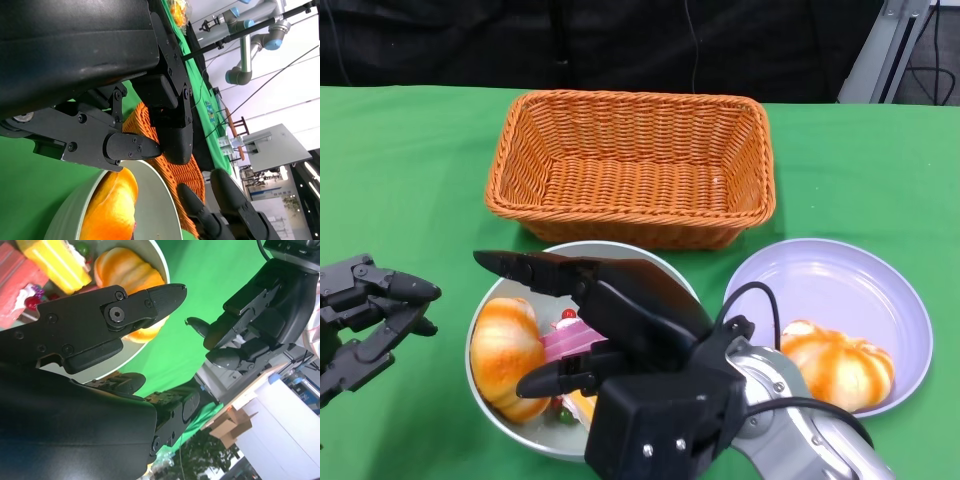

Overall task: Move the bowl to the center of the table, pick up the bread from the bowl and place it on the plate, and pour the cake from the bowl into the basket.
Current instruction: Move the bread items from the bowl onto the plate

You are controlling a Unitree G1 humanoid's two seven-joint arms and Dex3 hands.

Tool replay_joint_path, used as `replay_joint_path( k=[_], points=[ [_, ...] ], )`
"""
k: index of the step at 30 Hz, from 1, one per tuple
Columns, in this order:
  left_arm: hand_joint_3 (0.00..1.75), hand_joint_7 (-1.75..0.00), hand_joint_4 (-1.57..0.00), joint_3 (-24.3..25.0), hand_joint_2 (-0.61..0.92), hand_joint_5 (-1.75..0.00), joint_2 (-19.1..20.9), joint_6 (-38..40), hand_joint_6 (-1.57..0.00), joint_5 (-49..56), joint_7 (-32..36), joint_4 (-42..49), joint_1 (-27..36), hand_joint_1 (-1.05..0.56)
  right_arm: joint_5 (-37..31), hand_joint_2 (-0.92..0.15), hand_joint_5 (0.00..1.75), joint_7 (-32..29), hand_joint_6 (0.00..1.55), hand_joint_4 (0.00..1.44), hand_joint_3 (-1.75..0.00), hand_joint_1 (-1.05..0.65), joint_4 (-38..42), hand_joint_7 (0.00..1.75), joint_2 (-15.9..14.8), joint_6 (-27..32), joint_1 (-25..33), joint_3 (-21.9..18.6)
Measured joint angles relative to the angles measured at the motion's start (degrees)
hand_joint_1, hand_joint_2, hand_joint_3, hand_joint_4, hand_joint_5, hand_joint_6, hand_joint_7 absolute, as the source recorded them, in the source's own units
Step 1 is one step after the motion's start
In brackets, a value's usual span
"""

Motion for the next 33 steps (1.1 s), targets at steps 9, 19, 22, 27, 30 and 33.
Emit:
replay_joint_path(
  k=[9, 19, 22, 27, 30, 33],
  points=[
    [0.29, -0.74, -0.83, 0.43, 0.92, -1.25, 0.0, -0.02, -0.97, 0.34, 2.2, -0.07, -0.04, -0.19, 2.13, -0.92, 0.0, -1.51, 0.14, 0.24, -0.05, -0.83, 8.13, 0.0, 1.56, -3.12, -1.37, 0.09],
    [0.26, -0.75, -0.83, 0.44, 0.92, -1.23, 0.0, -0.12, -0.95, 2.66, 5.27, -0.25, -0.02, -0.17, 1.73, -0.92, 0.0, -2.38, 0.15, 0.23, -0.07, -0.85, 13.02, 0.0, 1.75, -4.12, -2.96, 0.51],
    [0.26, -0.74, -0.83, 0.44, 0.92, -1.22, 0.0, -0.12, -0.95, 3.24, 6.27, -0.56, 0.04, -0.16, 1.42, -0.92, 0.01, -3.06, 0.16, 0.23, -0.07, -0.85, 14.2, 0.01, 1.98, -4.13, -3.22, 0.67],
    [0.26, -0.73, -0.82, 0.43, 0.92, -1.22, 0.0, -0.13, -0.95, 4.0, 7.17, -0.86, 0.1, -0.16, 0.32, -0.92, 0.0, -3.16, 0.16, 0.21, -0.08, -0.86, 15.07, 0.01, 2.35, -3.6, -3.37, 1.3],
    [0.27, -0.73, -0.82, 0.42, 0.92, -1.21, 0.0, -0.15, -0.95, 4.05, 7.19, -0.86, 0.12, -0.16, -0.09, -0.92, 0.0, -3.14, 0.17, 0.21, -0.08, -0.86, 15.2, 0.01, 2.41, -3.12, -3.38, 1.84],
    [0.27, -0.73, -0.83, 0.42, 0.92, -1.2, 0.0, -0.16, -0.95, 3.97, 7.18, -0.87, 0.3, -0.16, -0.24, -0.92, 0.0, -3.16, 0.18, 0.21, -0.08, -0.87, 15.67, 0.01, 2.43, -2.99, -3.37, 2.28]
  ],
)
